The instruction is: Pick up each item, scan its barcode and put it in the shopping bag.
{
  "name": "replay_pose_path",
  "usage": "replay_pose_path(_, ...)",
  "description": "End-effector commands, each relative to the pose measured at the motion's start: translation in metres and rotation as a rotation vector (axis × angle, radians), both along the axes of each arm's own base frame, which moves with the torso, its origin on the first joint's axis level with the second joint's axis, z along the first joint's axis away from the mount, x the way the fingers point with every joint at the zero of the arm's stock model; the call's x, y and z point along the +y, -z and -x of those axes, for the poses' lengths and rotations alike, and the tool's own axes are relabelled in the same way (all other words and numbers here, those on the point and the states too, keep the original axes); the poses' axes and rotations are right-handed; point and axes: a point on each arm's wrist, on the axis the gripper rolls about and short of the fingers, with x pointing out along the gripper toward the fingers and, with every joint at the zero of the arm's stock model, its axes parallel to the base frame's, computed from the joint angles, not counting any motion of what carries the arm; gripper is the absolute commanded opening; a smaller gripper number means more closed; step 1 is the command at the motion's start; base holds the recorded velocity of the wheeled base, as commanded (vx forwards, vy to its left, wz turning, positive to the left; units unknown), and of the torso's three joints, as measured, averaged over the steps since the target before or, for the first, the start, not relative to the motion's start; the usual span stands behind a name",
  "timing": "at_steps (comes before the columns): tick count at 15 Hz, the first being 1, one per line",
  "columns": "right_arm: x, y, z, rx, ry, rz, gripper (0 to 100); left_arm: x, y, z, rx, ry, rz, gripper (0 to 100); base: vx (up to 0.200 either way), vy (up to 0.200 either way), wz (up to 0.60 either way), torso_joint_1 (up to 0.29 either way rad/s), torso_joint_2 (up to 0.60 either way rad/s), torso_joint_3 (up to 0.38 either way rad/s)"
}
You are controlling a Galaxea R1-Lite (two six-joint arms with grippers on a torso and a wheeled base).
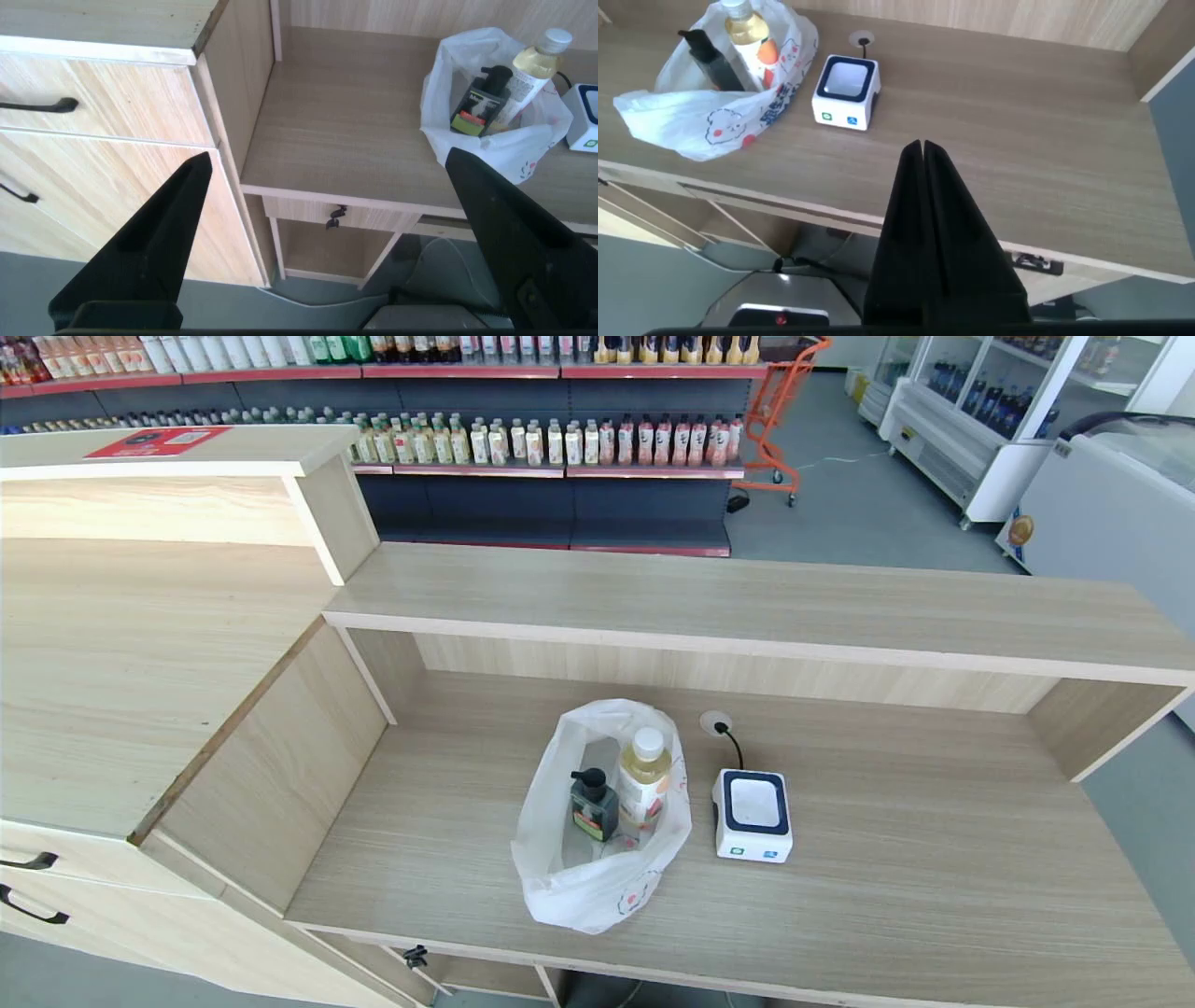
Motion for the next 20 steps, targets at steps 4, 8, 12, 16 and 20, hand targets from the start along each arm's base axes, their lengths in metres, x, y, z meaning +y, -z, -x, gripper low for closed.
replay_pose_path(4,0.0,0.0,-0.0004,0.006,-0.003,0.005,0,0.0,0.0,0.0,0.0,-0.001,-0.001,100,0.0,-0.2,0.0,0.011,0.01,-0.001)
replay_pose_path(8,0.0,0.0,-0.0004,0.007,-0.003,-0.001,0,0.0,0.0,0.0,0.0,-0.001,0.004,100,0.0,-0.05,0.0,0.001,0.0,0.001)
replay_pose_path(12,0.0,0.0,-0.0004,0.007,-0.003,0.002,0,-0.0001,0.0,0.0,0.0,0.001,0.004,100,0.15,0.0,0.0,-0.002,0.0,0.001)
replay_pose_path(16,0.0,0.0,-0.0004,0.007,-0.003,-0.001,0,-0.0001,0.0,-0.0001,0.001,0.001,0.004,100,0.0,0.0,0.0,0.0,0.0,0.0)
replay_pose_path(20,0.0,0.0,-0.0004,0.007,-0.003,-0.001,0,-0.0001,0.0,0.0,0.0,0.001,0.004,100,0.0,0.0,0.0,0.0,0.0,0.0)
